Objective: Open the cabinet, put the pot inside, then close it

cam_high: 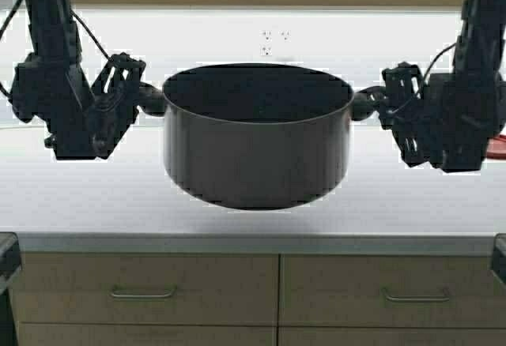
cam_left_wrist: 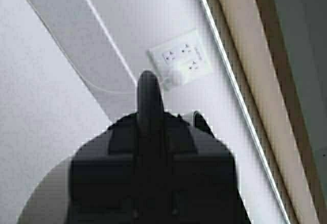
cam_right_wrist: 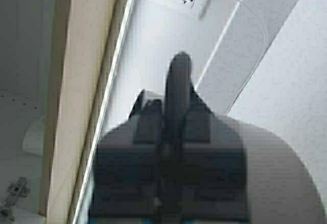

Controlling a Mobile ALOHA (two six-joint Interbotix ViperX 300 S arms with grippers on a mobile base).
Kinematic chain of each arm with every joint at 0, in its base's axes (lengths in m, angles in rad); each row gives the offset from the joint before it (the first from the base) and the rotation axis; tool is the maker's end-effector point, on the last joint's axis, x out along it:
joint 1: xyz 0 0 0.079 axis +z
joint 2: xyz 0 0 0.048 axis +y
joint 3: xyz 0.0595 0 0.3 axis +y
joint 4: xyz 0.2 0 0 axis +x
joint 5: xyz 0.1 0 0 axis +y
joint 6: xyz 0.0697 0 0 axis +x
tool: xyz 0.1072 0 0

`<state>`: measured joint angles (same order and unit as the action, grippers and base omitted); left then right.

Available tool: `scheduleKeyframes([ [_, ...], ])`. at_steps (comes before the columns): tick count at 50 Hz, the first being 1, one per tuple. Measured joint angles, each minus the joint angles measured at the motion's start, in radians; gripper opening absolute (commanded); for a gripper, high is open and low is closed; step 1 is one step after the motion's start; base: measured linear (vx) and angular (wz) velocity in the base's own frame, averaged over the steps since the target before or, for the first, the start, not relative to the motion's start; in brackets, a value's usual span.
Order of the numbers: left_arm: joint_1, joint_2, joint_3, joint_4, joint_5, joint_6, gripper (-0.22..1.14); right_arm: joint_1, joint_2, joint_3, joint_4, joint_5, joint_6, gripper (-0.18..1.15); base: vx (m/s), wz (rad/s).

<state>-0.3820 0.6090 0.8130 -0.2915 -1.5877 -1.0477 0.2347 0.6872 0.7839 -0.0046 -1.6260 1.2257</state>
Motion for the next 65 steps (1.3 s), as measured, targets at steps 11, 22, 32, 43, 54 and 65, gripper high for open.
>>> scheduleKeyframes([
  [11,-0.035,-0.129,0.11,-0.017,0.0,0.014,0.02,0.051,-0.117,0.121,0.057,-0.002,0.0,0.07,0.0,0.0],
  [22,-0.063,-0.244,0.187,-0.054,0.035,0.023,0.02,0.089,-0.227,0.212,0.095,0.0,-0.002,0.08,0.0,0.0],
  [32,-0.089,-0.368,0.212,-0.084,0.11,0.04,0.02,0.097,-0.345,0.265,0.112,0.02,-0.002,0.08,0.0,0.0],
  [43,-0.107,-0.508,0.212,-0.118,0.219,0.089,0.02,0.114,-0.489,0.278,0.13,0.12,-0.014,0.07,0.0,0.0],
  [54,-0.146,-0.623,0.213,-0.175,0.337,0.146,0.02,0.132,-0.65,0.279,0.166,0.288,-0.044,0.08,0.0,0.0],
  [65,-0.164,-0.715,0.206,-0.201,0.39,0.179,0.02,0.132,-0.788,0.279,0.172,0.403,-0.078,0.08,0.0,0.0],
])
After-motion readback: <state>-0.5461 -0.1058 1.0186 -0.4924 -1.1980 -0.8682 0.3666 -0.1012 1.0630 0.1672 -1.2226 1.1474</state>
